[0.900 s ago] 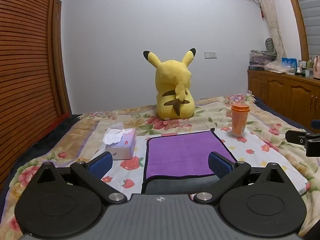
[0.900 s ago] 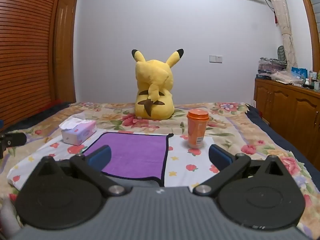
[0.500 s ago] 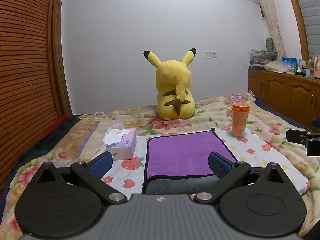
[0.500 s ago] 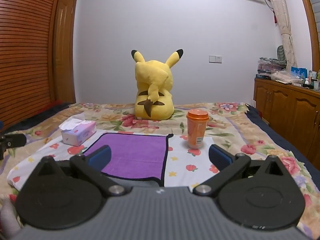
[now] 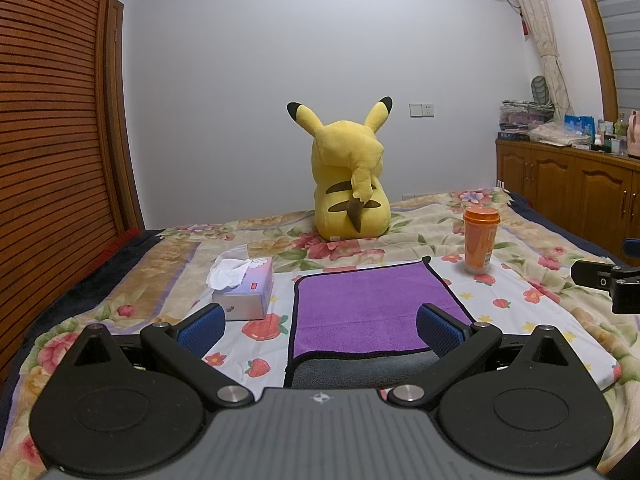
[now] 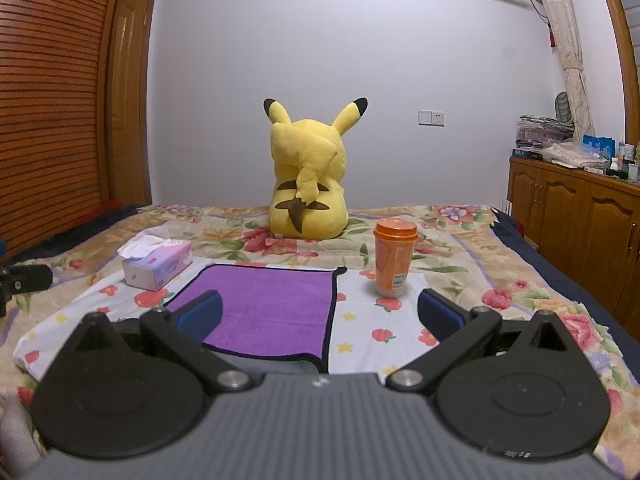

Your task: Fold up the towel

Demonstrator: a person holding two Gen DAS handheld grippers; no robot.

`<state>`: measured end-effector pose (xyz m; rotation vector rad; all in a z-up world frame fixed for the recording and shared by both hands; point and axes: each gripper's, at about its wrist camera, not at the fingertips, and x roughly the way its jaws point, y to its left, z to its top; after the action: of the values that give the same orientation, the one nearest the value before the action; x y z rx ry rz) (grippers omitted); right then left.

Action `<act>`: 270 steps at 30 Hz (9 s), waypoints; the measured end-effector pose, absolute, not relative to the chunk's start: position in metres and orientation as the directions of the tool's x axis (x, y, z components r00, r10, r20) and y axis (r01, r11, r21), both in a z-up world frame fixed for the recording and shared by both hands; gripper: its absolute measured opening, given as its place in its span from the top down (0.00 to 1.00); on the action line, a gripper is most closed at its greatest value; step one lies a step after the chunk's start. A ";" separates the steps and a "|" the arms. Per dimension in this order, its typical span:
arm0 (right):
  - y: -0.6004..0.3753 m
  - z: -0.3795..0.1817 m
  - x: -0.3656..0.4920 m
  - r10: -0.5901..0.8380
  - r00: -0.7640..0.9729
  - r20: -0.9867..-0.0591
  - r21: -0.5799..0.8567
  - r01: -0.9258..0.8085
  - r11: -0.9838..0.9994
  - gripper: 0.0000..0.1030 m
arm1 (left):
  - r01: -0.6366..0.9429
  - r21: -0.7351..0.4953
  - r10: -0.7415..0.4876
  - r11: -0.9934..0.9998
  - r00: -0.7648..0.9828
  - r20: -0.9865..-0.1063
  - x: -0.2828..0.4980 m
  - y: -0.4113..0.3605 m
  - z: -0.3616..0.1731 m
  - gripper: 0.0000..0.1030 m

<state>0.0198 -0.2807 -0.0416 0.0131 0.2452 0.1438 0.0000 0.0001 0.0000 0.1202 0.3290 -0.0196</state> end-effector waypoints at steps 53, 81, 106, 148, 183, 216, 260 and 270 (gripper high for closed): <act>-0.280 -0.041 0.020 0.142 0.960 -0.241 0.028 -0.139 0.990 0.00 | 0.039 0.118 0.001 0.992 0.946 -0.324 0.000 0.000 0.000 0.00; -0.272 -0.049 0.045 0.158 0.936 -0.315 0.016 -0.161 0.987 0.00 | 0.078 0.124 -0.012 0.989 0.886 -0.464 0.023 -0.004 -0.022 0.00; -0.262 -0.062 0.093 0.189 0.903 -0.386 0.004 -0.204 0.979 0.00 | 0.115 0.128 -0.029 0.985 0.843 -0.537 0.067 -0.003 -0.040 0.00; -0.249 -0.109 0.182 0.281 0.710 -0.645 0.040 -0.336 0.941 0.00 | 0.089 0.055 -0.027 0.995 0.723 -0.690 0.186 0.056 -0.091 0.09; -0.263 -0.122 0.193 0.312 0.565 -0.764 0.111 -0.360 0.926 0.74 | 0.157 -0.034 -0.125 0.987 0.613 -0.780 0.191 0.055 -0.113 0.59; -0.281 -0.093 0.196 0.350 0.682 -0.642 0.132 -0.352 0.927 0.96 | 0.160 -0.054 -0.158 0.986 0.768 -0.621 0.178 0.052 -0.064 0.92; -0.278 -0.093 0.253 0.357 0.732 -0.580 0.006 -0.434 0.901 0.96 | 0.204 0.008 -0.161 0.979 0.796 -0.583 0.253 0.048 -0.071 0.92; -0.276 -0.087 0.264 0.367 0.750 -0.551 0.006 -0.435 0.900 0.96 | 0.220 -0.006 -0.185 0.975 0.806 -0.562 0.268 0.047 -0.064 0.92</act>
<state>0.2640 -0.2763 -0.0872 -0.1252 0.5748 0.4394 0.2680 0.0469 -0.0640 0.0606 0.5945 -0.2169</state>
